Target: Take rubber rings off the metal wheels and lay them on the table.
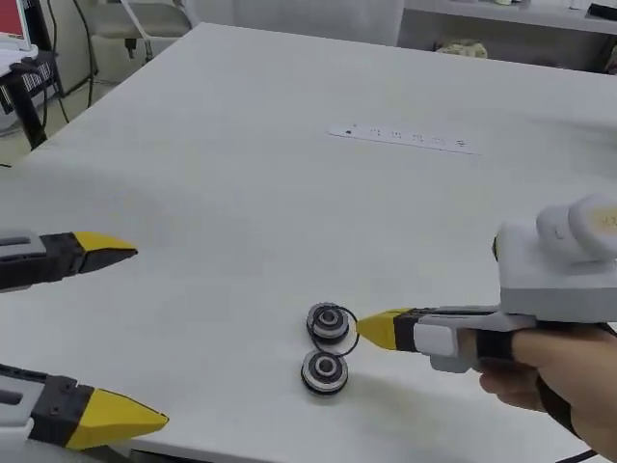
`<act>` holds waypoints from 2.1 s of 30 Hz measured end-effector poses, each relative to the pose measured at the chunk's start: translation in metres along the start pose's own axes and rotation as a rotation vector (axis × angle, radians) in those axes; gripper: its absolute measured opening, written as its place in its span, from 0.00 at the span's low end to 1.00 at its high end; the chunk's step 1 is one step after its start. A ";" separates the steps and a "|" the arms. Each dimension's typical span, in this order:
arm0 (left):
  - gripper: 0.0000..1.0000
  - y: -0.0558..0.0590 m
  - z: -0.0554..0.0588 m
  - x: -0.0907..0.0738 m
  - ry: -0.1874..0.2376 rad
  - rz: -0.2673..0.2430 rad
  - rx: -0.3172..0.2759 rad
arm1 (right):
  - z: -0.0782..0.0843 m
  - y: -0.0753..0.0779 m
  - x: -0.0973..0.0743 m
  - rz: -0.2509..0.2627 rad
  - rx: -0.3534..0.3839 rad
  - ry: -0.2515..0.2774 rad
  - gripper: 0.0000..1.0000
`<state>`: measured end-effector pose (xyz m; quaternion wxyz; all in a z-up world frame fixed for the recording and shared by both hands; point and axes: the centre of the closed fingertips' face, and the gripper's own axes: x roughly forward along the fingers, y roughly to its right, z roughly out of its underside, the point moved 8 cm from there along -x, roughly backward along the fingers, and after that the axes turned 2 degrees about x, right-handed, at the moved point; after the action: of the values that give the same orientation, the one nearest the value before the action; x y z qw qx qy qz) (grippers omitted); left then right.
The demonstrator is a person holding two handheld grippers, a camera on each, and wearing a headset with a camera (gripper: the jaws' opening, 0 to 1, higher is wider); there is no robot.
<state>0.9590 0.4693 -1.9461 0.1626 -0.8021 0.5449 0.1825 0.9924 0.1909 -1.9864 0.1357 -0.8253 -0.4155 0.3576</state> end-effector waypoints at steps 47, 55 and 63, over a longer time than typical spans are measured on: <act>0.87 0.005 -0.002 0.004 0.020 -0.005 -0.038 | 0.008 -0.050 0.050 -0.112 -0.154 0.014 0.00; 0.85 0.003 -0.002 0.002 0.038 -0.016 -0.048 | 0.018 -0.050 0.062 -0.116 -0.231 -0.029 0.00; 0.85 0.004 -0.002 0.003 0.033 -0.005 -0.049 | 0.023 -0.041 0.064 -0.079 -0.259 -0.056 0.00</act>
<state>0.9568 0.4646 -1.9462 0.1345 -0.8100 0.5410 0.1822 0.9775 0.2642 -2.0123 0.0303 -0.8087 -0.4938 0.3182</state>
